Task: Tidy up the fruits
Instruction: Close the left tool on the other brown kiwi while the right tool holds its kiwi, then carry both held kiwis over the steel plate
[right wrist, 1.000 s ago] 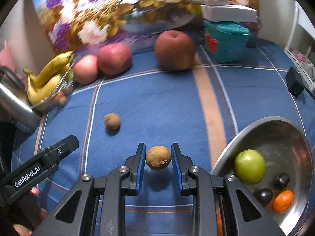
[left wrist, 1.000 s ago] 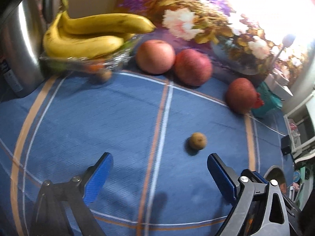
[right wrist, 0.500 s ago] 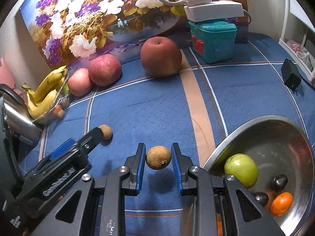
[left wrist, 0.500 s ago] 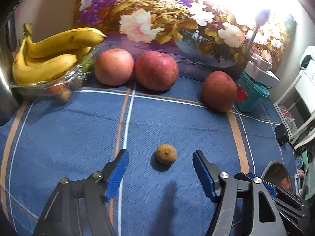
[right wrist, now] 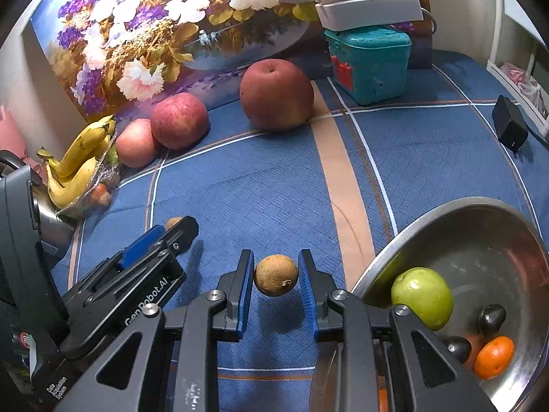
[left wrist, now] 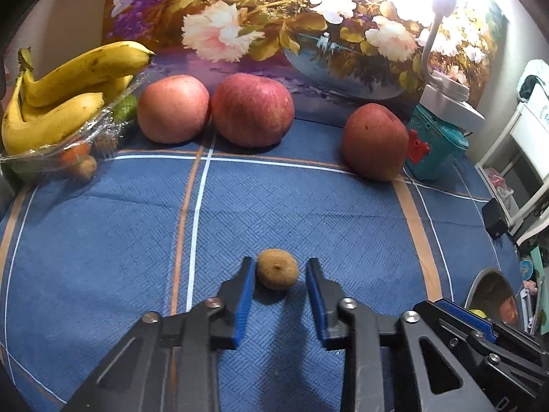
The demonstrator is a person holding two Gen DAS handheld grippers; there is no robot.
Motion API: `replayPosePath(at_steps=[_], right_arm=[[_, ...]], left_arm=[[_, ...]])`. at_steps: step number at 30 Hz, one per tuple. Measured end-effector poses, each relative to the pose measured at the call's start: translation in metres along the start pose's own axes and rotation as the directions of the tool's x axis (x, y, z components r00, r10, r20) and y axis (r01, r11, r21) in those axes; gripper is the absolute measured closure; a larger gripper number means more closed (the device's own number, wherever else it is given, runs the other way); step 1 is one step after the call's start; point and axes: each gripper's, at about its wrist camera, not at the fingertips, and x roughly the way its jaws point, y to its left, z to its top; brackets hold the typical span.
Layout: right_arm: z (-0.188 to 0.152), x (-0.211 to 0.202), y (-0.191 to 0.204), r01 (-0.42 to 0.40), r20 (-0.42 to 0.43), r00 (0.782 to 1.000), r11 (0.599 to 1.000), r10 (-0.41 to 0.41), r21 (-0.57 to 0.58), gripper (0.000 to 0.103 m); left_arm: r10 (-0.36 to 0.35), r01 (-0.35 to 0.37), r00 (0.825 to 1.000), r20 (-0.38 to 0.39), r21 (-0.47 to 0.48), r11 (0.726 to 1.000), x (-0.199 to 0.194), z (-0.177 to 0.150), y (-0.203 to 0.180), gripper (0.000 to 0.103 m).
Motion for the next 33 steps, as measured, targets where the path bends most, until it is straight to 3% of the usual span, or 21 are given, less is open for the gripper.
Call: replayPosePath(at_steps=[9,10,14,33], right_arm=[[-0.001,0.001,0.001,-0.001,-0.003,1.0,1.0,0.001,-0.004,0.076],[-0.001,0.001,0.001,0.001,-0.002,1.0,1.0,-0.001,-0.005,0.076],[-0.001,0.0,0.002,0.011,-0.002,1.0,1.0,-0.011,-0.015,0.076],[-0.021,-0.04,0.01,0.044,0.02,0.999,0.997,-0.043,-0.059,0.076]], left_arm=[[-0.015,0.015,1.0,-0.001,-0.011,1.0,-0.009,0.001,-0.001,0.076],[0.023,-0.023,1.0,0.004,-0.029,0.999,-0.01,0.001,-0.002,0.076],[0.023,-0.024,1.0,-0.005,-0.059,0.998,-0.02,0.0,-0.003,0.076],[0.041,-0.044,0.999,-0.026,-0.165,0.985,-0.088,-0.014,0.011,0.076]])
